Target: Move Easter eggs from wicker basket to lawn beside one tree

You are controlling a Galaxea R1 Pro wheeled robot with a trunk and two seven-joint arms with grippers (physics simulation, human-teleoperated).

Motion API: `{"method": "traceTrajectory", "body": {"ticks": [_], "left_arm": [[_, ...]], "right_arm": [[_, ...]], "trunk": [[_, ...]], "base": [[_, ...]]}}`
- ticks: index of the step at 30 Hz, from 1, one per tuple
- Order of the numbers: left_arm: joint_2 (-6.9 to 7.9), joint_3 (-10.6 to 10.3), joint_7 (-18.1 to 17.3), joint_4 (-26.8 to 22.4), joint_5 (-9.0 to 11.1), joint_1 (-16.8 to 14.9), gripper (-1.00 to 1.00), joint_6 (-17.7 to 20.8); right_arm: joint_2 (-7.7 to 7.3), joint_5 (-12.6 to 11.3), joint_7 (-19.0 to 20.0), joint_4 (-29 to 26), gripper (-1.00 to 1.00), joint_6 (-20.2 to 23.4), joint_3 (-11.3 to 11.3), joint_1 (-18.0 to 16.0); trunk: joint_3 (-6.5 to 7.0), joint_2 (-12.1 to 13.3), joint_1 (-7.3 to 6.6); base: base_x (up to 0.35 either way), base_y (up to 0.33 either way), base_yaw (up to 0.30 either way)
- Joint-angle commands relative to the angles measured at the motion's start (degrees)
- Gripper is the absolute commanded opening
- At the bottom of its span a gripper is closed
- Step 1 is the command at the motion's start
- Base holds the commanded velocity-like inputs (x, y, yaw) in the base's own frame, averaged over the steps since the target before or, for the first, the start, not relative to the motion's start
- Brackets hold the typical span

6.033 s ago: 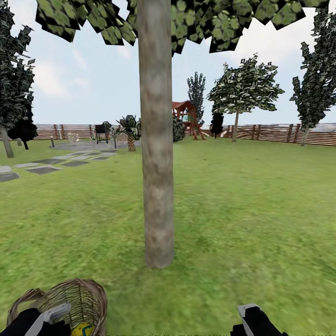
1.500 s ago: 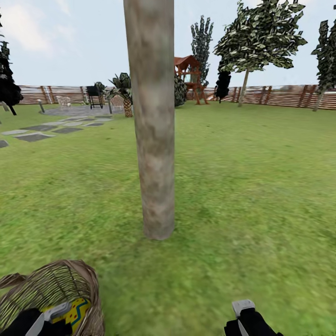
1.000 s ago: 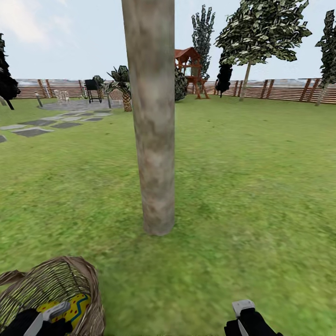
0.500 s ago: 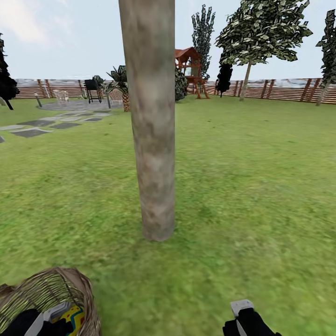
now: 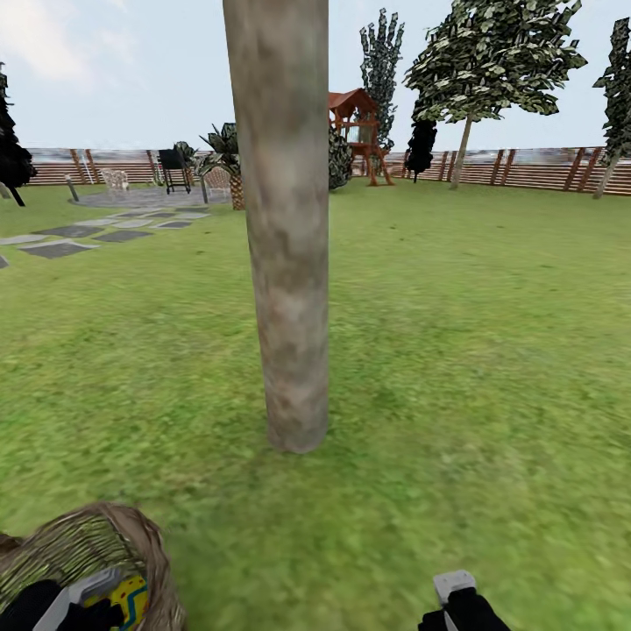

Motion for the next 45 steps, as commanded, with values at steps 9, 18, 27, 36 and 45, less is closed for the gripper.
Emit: {"method": "traceTrajectory", "body": {"ticks": [9, 18, 27, 36, 45], "left_arm": [[-0.08, -0.1, -0.3, 0.0, -0.5, 0.0, 1.0, 0.9], [0.05, -0.1, -0.2, 0.1, -0.6, 0.0, 1.0, 1.0], [-0.02, -0.2, -0.2, 0.2, -0.6, 0.0, 1.0, 1.0], [-0.04, -0.2, -0.1, 0.2, -0.6, 0.0, 1.0, 1.0], [-0.05, -0.2, 0.0, 0.2, -0.6, 0.0, 1.0, 1.0]], "right_arm": [[-0.15, 0.3, -0.1, -0.1, 1.0, 0.4, 0.3, 0.0], [-0.13, 0.3, -0.1, -0.1, 1.0, 0.4, 0.4, 0.0], [-0.07, 0.3, -0.2, -0.1, 1.0, 0.4, 0.4, 0.0], [-0.06, 0.3, -0.2, -0.1, 1.0, 0.4, 0.4, 0.0], [0.02, 0.3, -0.3, -0.1, 1.0, 0.3, 0.5, 0.0]], "trunk": [[-0.05, 0.0, -0.01], [-0.94, -0.1, 0.09], [-2.93, -0.2, 0.32], [-4.93, -0.3, 0.55], [-6.92, -0.4, 0.79]], "base": [[0.0, 0.0, 0.0], [0.0, 0.0, 0.0], [0.0, 0.0, 0.0], [0.0, 0.0, 0.0], [0.0, 0.0, 0.0]]}}
